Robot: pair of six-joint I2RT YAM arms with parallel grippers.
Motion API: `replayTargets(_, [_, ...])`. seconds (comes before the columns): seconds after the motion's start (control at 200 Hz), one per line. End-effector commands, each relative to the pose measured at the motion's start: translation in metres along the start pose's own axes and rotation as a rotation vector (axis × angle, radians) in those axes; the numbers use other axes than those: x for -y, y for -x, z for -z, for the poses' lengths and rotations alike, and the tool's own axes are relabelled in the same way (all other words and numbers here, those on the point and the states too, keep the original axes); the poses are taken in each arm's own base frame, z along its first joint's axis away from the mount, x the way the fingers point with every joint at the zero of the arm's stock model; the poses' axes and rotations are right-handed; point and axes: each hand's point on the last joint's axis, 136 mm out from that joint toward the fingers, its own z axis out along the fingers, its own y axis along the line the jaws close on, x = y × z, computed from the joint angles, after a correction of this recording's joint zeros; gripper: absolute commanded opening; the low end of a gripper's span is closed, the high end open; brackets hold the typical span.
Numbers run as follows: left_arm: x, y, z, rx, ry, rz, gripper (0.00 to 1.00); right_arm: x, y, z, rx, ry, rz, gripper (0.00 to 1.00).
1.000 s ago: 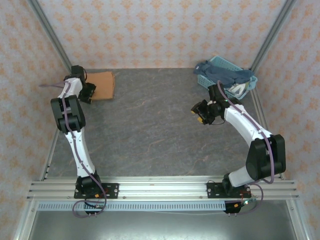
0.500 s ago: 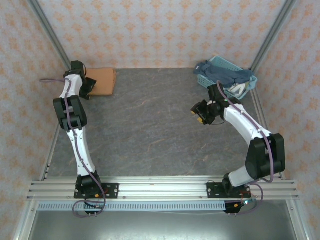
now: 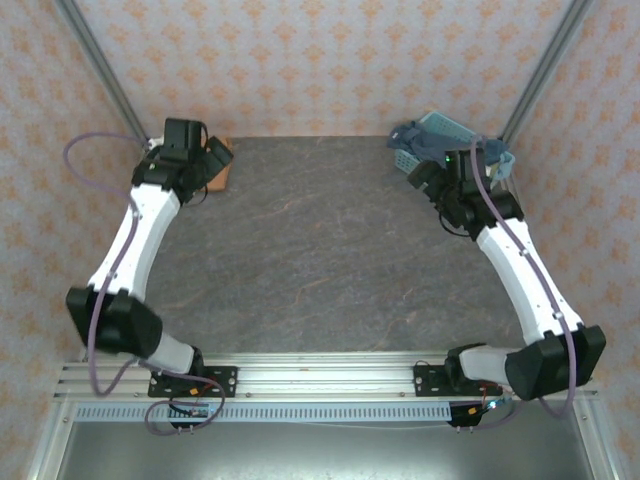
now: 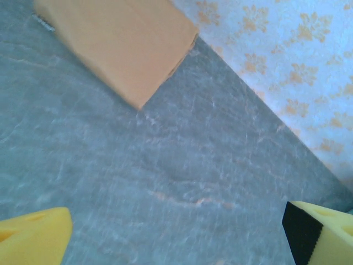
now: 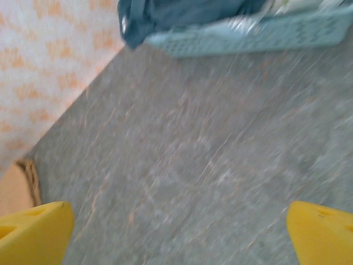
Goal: Fold and stack the t-shirts
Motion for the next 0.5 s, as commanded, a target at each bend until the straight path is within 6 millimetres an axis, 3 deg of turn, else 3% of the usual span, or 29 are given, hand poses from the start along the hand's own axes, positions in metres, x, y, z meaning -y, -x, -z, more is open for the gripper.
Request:
replayTargets(0.0, [-0.036, -0.004, 0.011, 0.087, 0.144, -0.098, 1.0, 0.044, 0.024, 0.02, 0.162, -0.21, 0.097, 0.99])
replayTargets(0.095, [-0.043, -0.003, 0.048, 0.222, 0.178, -0.217, 1.0, 0.073, 0.036, 0.039, 0.275, -0.329, 0.131, 0.99])
replayTargets(0.15, [-0.063, 0.004, 0.069, 0.351, 0.271, -0.248, 1.0, 0.093, 0.041, 0.043, 0.355, -0.415, 0.141, 0.99])
replayTargets(0.205, [-0.082, 0.005, 0.076, 0.44, 0.328, -0.291, 1.0, 0.097, 0.042, 0.037, 0.421, -0.398, 0.193, 0.99])
replayTargets(0.26, [-0.098, -0.001, 0.069, 0.484, 0.362, -0.412, 1.0, 0.094, 0.039, 0.025, 0.476, -0.33, 0.281, 0.99])
replayTargets(0.335, [-0.108, -0.019, 0.044, 0.507, 0.354, -0.596, 1.0, 0.095, 0.031, 0.005, 0.585, -0.247, 0.36, 0.99])
replayTargets(0.415, [-0.127, -0.043, 0.01, 0.435, 0.322, -0.658, 1.0, 0.114, 0.014, -0.018, 0.605, -0.272, 0.42, 0.99])
replayTargets(0.495, [-0.147, -0.054, -0.016, 0.397, 0.288, -0.565, 1.0, 0.128, 0.001, -0.041, 0.542, -0.311, 0.459, 0.99])
